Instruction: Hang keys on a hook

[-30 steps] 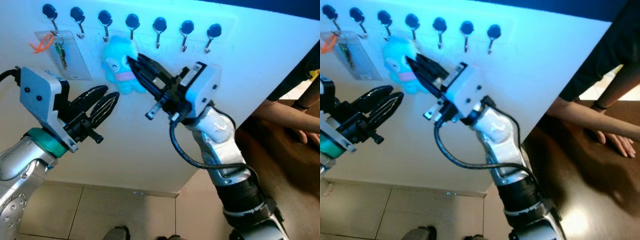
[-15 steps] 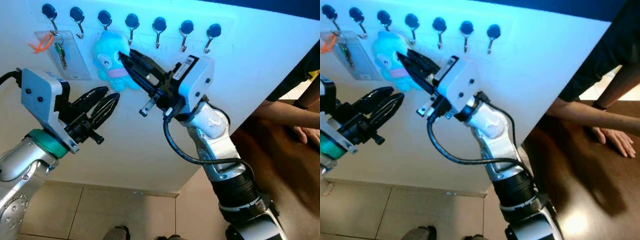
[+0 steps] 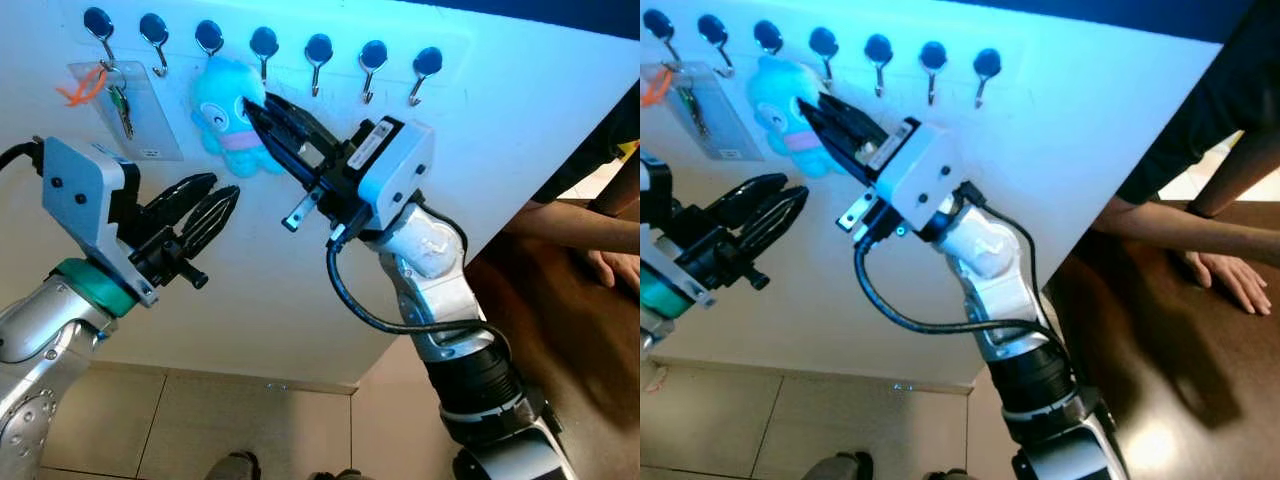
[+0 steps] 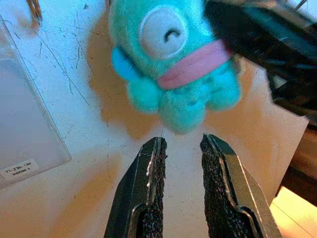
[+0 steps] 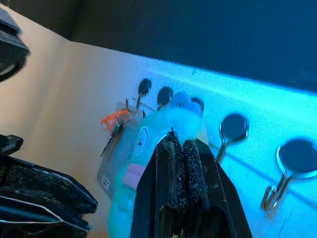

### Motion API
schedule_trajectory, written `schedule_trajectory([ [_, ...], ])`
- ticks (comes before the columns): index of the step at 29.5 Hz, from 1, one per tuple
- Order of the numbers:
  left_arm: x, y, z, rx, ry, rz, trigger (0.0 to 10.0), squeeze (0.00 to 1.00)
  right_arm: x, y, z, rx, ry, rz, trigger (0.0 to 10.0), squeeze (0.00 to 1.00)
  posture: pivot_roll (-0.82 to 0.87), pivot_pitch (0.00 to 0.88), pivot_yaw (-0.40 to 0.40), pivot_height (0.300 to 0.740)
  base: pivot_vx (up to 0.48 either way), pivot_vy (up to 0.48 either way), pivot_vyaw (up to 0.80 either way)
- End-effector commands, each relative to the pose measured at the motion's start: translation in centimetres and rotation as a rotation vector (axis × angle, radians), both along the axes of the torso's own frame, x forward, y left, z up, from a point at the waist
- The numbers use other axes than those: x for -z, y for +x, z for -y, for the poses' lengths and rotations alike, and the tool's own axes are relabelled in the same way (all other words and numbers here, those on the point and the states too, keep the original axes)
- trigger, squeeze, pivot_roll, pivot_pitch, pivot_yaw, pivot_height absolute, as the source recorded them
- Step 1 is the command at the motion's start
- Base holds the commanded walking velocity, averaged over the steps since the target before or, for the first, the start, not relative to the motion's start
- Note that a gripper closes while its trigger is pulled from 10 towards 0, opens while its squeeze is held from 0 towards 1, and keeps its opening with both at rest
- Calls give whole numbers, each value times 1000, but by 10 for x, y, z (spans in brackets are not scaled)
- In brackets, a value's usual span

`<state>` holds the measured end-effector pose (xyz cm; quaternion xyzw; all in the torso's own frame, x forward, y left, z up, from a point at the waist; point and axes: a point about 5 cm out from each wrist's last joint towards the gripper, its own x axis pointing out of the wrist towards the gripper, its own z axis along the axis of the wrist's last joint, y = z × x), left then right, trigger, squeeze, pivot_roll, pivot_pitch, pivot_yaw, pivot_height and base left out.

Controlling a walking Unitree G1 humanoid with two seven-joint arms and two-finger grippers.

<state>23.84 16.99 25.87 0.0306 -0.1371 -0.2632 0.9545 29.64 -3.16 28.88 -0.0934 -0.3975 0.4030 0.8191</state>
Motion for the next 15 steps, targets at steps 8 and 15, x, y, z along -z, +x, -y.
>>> schedule_trajectory([
  [8, 1, -2, 2, 4, 6, -7, 10000, 0, -8, 4, -4, -3, 22, -12, 10000, 0, 129, 72, 17, 740, 0, 0, 0],
  [15, 0, -2, 2, 4, 5, -4, 10000, 0, -1, -6, 0, -4, -53, 71, 10000, 0, 128, 71, 18, 740, 0, 0, 0],
])
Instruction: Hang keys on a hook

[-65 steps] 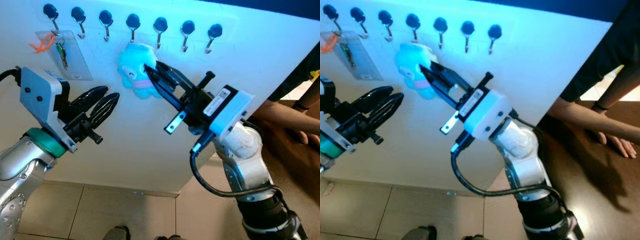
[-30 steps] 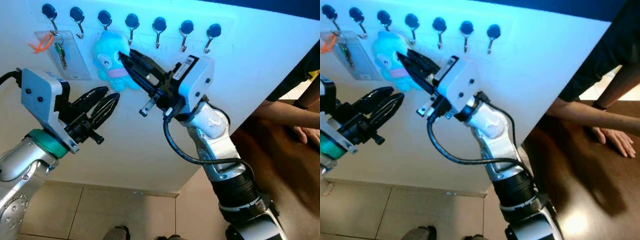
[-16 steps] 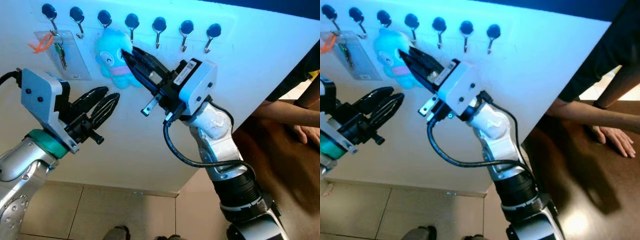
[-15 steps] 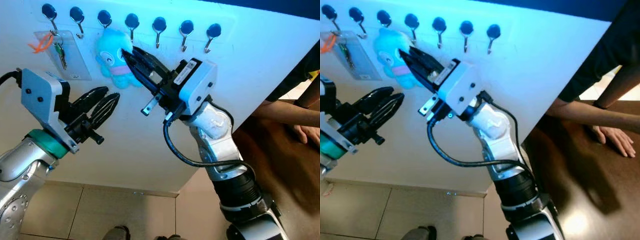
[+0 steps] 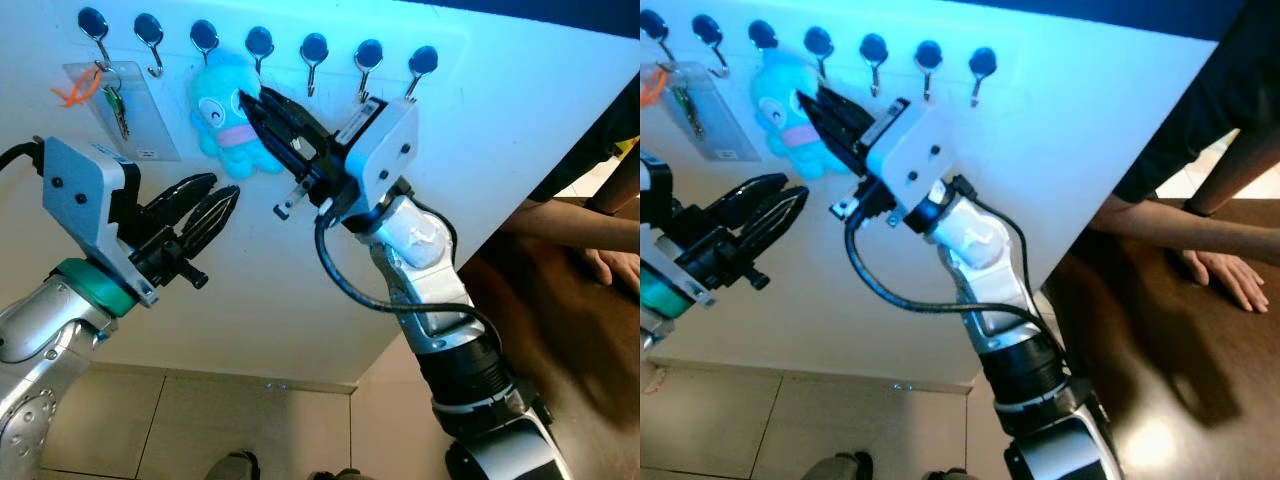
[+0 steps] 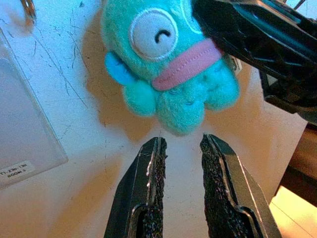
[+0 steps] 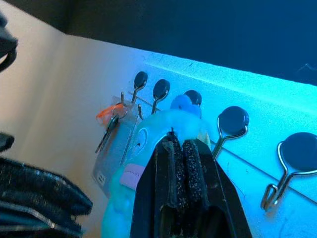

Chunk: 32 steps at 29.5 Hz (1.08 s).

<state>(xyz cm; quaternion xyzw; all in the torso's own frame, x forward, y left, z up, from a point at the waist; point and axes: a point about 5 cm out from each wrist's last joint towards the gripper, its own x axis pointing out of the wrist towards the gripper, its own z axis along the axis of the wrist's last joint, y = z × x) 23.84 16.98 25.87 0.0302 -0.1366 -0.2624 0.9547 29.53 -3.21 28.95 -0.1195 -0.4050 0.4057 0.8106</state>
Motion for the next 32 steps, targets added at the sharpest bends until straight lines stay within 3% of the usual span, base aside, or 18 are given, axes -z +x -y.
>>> schedule_trajectory([
  [1, 0, -2, 2, 6, 7, -2, 10000, 0, 5, -7, 1, -18, -38, 13, 10000, 0, 126, 70, 19, 740, 0, 0, 0],
  [11, 0, -1, 0, 8, 10, 2, 10000, 0, 15, 2, 6, -10, -53, -128, 10000, 0, 129, 54, 22, 740, 0, 0, 0],
  [14, 0, -1, 0, 6, 12, 2, 10000, 0, 10, 2, 4, -16, -27, -113, 10000, 0, 132, 53, 21, 740, 0, 0, 0],
  [19, 0, -1, 0, 5, 12, -1, 10000, 0, 1, -12, 3, -37, -29, 40, 10000, 0, 129, 52, 21, 740, 0, 0, 0],
  [25, 1, -1, 1, 12, 13, -2, 10000, 0, 4, -21, 9, -35, -59, 78, 10000, 0, 124, 46, 29, 740, 0, 0, 0],
  [32, 0, 0, 0, 15, 15, -1, 10000, 0, 4, -17, 17, 24, -27, 65, 10000, 0, 125, 44, 32, 740, 0, 0, 0],
])
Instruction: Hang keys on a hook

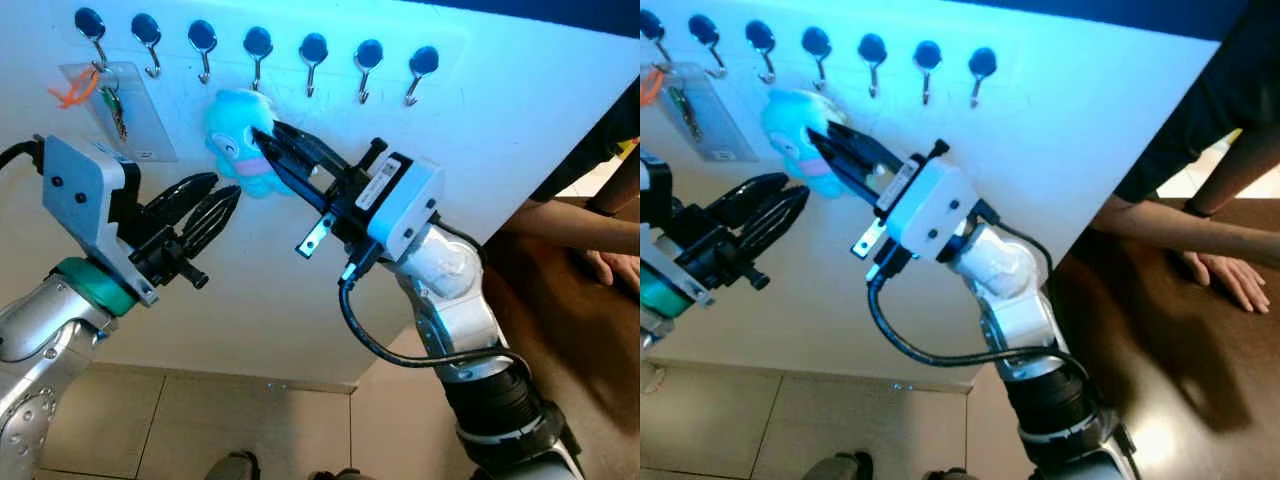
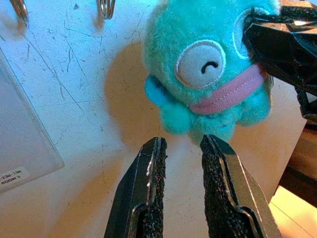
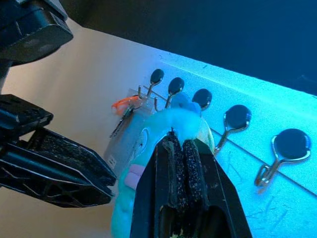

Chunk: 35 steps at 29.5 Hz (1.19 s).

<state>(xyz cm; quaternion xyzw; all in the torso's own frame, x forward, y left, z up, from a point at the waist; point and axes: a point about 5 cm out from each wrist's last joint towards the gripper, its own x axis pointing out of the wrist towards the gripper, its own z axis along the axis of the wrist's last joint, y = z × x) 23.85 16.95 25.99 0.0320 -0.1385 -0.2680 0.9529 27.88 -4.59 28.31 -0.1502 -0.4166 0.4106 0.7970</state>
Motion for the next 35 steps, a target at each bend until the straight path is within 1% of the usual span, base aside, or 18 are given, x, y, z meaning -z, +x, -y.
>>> schedule_trajectory([
  [1, 1, 0, 0, 4, 11, -6, 10000, 0, -2, -1, 3, 20, 21, 12, 10000, 0, 125, 44, 32, 740, 0, 0, 0],
  [2, 1, 0, 0, 5, 11, -5, 10000, 0, -2, 2, 4, 32, 30, -1, 10000, 0, 125, 44, 32, 740, 0, 0, 0],
  [4, 1, 0, 0, 5, 11, -5, 10000, 0, -2, 2, 4, 32, 30, -1, 10000, 0, 125, 44, 32, 740, 0, 0, 0],
  [5, 1, 0, 0, 6, 12, -4, 10000, 0, -3, 6, 2, 38, 41, -15, 10000, 0, 128, 45, 34, 740, 0, 0, 0],
  [12, 1, -1, 0, 5, 12, -4, 10000, 0, -4, 9, -5, 21, 41, -32, 10000, 0, 131, 49, 31, 740, 0, 0, 0],
  [14, 0, -1, 0, 5, 10, -4, 10000, 0, -3, 13, -12, -4, 16, -78, 10000, 0, 134, 53, 29, 740, 0, 0, 0],
  [16, 0, -1, 0, 5, 10, -4, 10000, 0, -3, 13, -12, -4, 16, -78, 10000, 0, 134, 53, 29, 740, 0, 0, 0],
  [21, 1, -2, 1, 4, 6, -7, 10000, 0, -4, 16, -19, -22, 16, -112, 10000, 0, 134, 59, 25, 740, 0, 0, 0],
  [22, 1, -2, 1, 4, 5, -9, 10000, 0, -4, 19, -21, -23, 13, -143, 10000, 0, 134, 59, 25, 740, 0, 0, 0],
  [24, 1, -2, 1, 4, 5, -9, 10000, 0, -4, 19, -21, -23, 13, -143, 10000, 0, 134, 59, 25, 740, 0, 0, 0],
  [25, 2, -2, 2, 4, 3, -10, 10000, 0, -4, 23, -24, -24, 11, -186, 10000, 0, 133, 63, 23, 740, 0, 0, 0],
  [28, 2, -2, 2, 4, 3, -11, 10000, 0, -4, 24, -25, -26, 14, -198, 10000, 0, 133, 63, 23, 740, 0, 0, 0],
  [32, 3, -3, 3, 6, -1, -13, 10000, 0, -11, 24, -25, -16, 40, -168, 10000, 0, 130, 66, 20, 740, 0, 0, 0],
  [34, 3, -3, 3, 5, -2, -15, 10000, 0, -16, 20, -24, -12, 37, -89, 10000, 0, 128, 68, 19, 740, 0, 0, 0],
  [35, 3, -3, 3, 5, -2, -15, 10000, 0, -18, 18, -24, -12, 36, -67, 10000, 0, 128, 68, 19, 740, 0, 0, 0],
])
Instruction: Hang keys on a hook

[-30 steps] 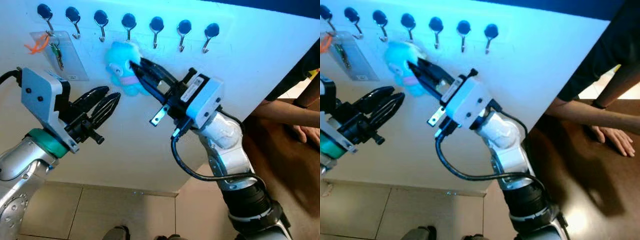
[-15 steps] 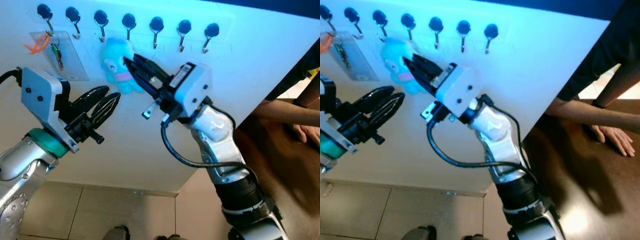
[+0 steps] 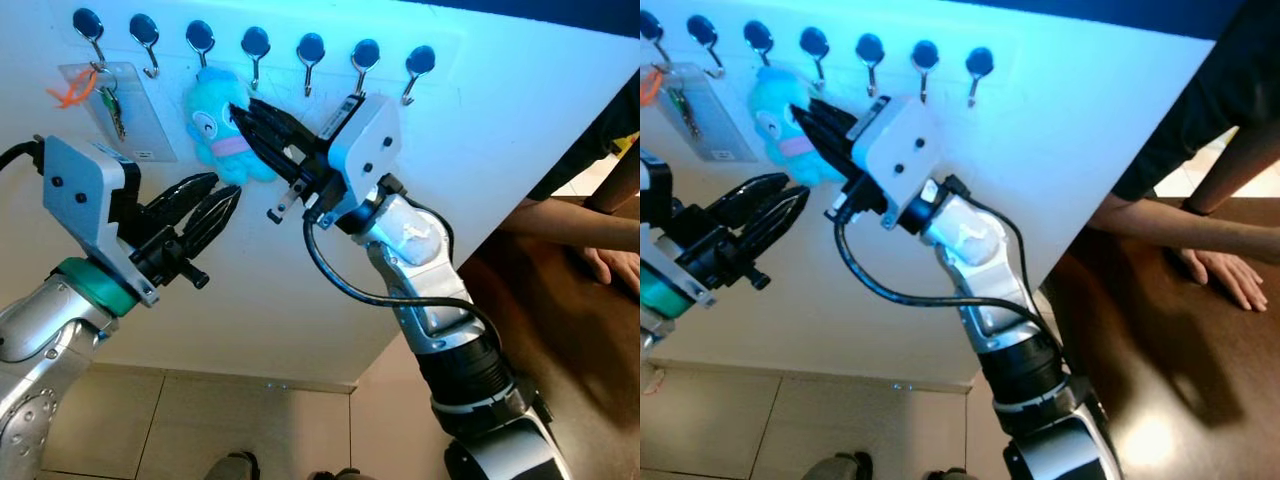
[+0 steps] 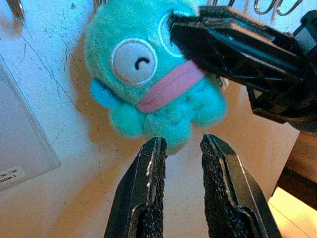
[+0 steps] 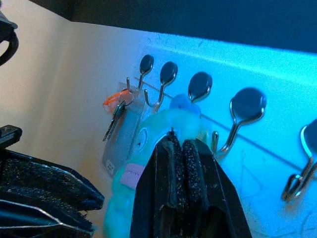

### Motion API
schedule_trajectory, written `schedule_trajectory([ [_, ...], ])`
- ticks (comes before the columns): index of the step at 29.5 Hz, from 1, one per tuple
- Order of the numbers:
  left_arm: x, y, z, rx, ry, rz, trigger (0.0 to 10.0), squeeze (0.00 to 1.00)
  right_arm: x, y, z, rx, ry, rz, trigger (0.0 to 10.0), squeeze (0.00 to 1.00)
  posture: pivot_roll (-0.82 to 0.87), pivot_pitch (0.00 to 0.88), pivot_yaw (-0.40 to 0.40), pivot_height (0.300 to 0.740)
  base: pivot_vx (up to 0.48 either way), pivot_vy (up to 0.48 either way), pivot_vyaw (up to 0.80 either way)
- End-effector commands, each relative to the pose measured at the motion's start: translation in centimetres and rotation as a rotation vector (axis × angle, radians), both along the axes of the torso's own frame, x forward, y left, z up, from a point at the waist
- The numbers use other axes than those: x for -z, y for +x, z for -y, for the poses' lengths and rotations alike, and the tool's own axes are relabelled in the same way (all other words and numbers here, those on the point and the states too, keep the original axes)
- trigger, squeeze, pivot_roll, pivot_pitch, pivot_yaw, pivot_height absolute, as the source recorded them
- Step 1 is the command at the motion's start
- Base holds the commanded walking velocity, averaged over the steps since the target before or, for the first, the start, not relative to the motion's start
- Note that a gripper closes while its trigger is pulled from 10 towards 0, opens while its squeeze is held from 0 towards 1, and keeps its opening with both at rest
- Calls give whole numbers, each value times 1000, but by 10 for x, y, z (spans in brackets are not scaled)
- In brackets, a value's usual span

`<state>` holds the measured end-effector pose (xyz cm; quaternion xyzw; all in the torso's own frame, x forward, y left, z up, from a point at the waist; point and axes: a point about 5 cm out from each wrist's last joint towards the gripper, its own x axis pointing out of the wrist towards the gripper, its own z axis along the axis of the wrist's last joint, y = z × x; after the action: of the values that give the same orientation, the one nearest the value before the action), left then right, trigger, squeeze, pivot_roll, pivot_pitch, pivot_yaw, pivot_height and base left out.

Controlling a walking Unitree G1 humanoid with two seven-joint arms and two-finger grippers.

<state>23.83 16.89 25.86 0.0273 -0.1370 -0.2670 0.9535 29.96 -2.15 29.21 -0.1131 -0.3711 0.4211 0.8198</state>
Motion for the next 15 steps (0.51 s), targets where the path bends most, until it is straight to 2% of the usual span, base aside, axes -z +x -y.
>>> schedule_trajectory([
  [1, 2, -3, 2, 6, 7, -10, 10000, 0, -9, -3, 1, 5, 16, 58, 10000, 0, 128, 68, 19, 740, 0, 0, 0],
  [3, 2, -2, 2, 5, 6, -11, 10000, 0, -8, -9, 3, -4, 4, 101, 10000, 0, 128, 70, 19, 740, 0, 0, 0],
  [5, 2, -2, 2, 5, 6, -11, 10000, 0, -8, -9, 3, -4, 4, 101, 10000, 0, 128, 70, 19, 740, 0, 0, 0],
  [7, 2, -2, 2, 5, 6, -11, 10000, 0, -3, -17, 6, -20, -34, 144, 10000, 0, 126, 70, 21, 740, 0, 0, 0],
  [15, 2, -1, 2, 8, 8, -10, 10000, 0, -1, -16, 10, 8, -31, 149, 10000, 0, 126, 68, 26, 740, 0, 0, 0],
])
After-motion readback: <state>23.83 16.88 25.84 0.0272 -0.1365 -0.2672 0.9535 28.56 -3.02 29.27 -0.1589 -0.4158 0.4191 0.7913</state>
